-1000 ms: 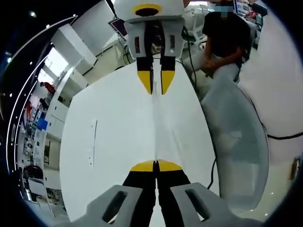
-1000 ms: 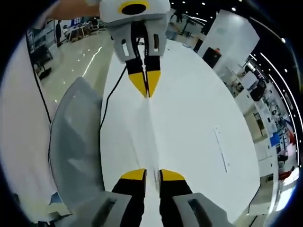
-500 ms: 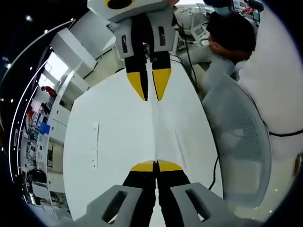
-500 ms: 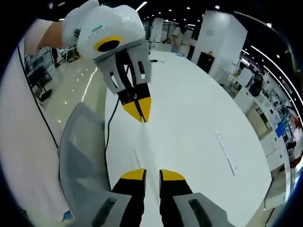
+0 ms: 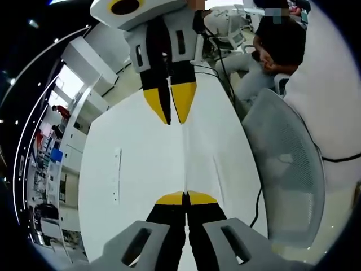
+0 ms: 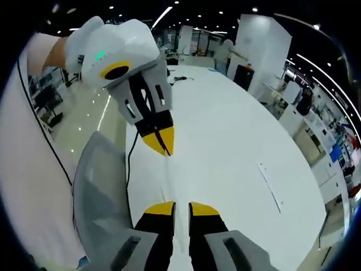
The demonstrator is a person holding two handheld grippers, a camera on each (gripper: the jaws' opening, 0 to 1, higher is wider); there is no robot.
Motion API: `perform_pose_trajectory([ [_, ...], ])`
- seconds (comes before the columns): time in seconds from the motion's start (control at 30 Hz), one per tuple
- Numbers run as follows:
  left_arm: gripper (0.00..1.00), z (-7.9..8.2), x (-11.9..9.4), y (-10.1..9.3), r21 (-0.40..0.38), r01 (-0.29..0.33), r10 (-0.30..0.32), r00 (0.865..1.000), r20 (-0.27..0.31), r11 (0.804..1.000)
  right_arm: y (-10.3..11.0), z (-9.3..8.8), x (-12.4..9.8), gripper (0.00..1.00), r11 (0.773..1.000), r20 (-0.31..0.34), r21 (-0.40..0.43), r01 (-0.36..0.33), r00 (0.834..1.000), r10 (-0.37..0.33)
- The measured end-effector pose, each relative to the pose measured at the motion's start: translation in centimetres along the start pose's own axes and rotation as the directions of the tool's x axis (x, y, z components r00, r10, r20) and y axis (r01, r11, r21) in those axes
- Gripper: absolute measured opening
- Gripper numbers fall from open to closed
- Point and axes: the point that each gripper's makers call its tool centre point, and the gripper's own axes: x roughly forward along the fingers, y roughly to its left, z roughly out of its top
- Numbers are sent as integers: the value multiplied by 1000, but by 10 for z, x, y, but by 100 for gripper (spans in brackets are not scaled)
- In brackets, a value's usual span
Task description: Arrange the food packaging bags into a neat stack by flattening each bag and aligning their edges.
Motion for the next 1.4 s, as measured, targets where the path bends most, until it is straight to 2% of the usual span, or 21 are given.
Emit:
perform_pose_trajectory([
  [0.67, 0, 8, -3, 4, 13, -19, 19, 1000, 12, 1000, 0, -6, 9, 4, 1000, -31, -20, -21, 999, 20],
  [1.4, 0, 9, -4, 10, -5, -54, 54, 998, 27, 999, 14, -6, 26, 5, 997, -60, -31, -76, 995, 74],
])
